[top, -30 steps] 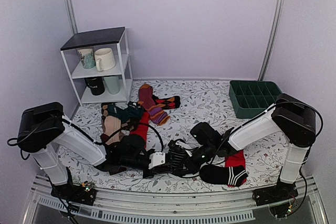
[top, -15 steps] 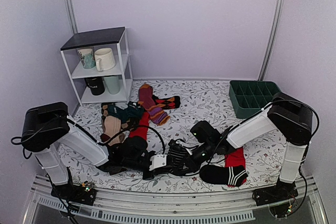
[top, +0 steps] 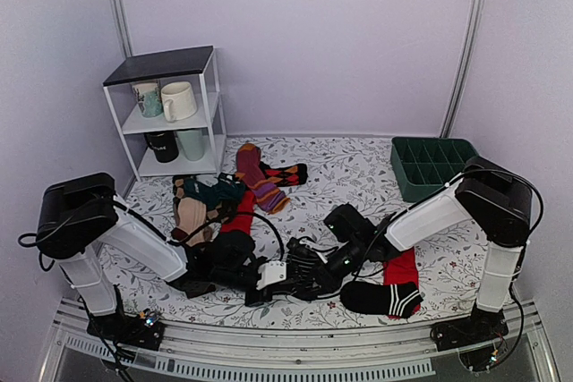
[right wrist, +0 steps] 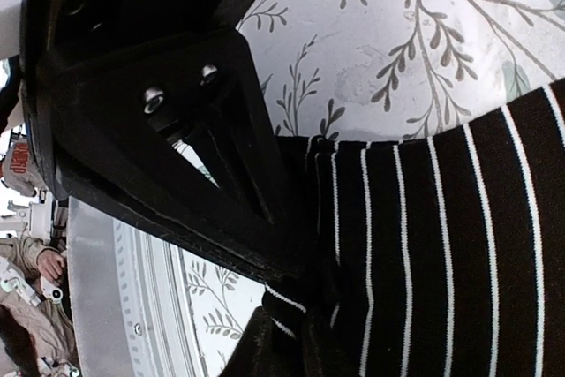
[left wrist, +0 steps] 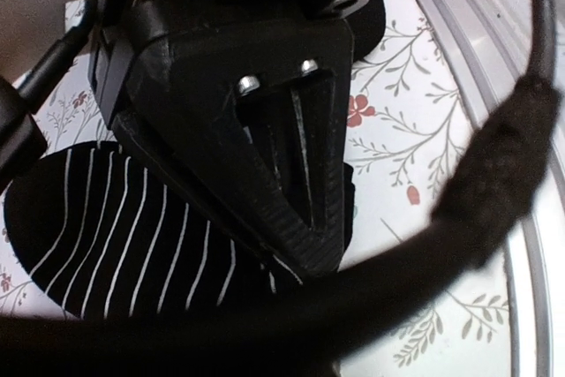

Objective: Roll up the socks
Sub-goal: Roll the sock at the center of the board.

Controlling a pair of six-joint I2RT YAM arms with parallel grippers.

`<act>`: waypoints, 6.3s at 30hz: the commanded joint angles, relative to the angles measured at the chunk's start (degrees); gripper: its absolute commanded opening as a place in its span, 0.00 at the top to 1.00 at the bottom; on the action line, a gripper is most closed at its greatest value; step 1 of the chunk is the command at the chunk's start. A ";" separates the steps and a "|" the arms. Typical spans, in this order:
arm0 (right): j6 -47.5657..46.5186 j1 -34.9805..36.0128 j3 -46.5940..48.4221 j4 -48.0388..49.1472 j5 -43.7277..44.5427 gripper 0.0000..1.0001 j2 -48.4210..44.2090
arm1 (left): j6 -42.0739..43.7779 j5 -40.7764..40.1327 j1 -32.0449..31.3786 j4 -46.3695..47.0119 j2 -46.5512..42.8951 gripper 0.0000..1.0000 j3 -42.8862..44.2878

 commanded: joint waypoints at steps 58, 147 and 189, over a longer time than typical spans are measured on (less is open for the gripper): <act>-12.02 17.48 -14.58 20.99 40.75 0.77 -9.91 | -9.92 17.17 5.54 -11.32 5.60 1.00 3.50; 11.87 -9.30 -4.36 -9.75 -2.31 1.00 6.50 | 1.51 -3.80 -1.25 5.00 -3.28 0.77 -2.41; 13.91 -9.45 -3.43 -10.13 -3.08 1.00 7.81 | -1.33 -4.82 -1.75 2.98 4.33 1.00 2.05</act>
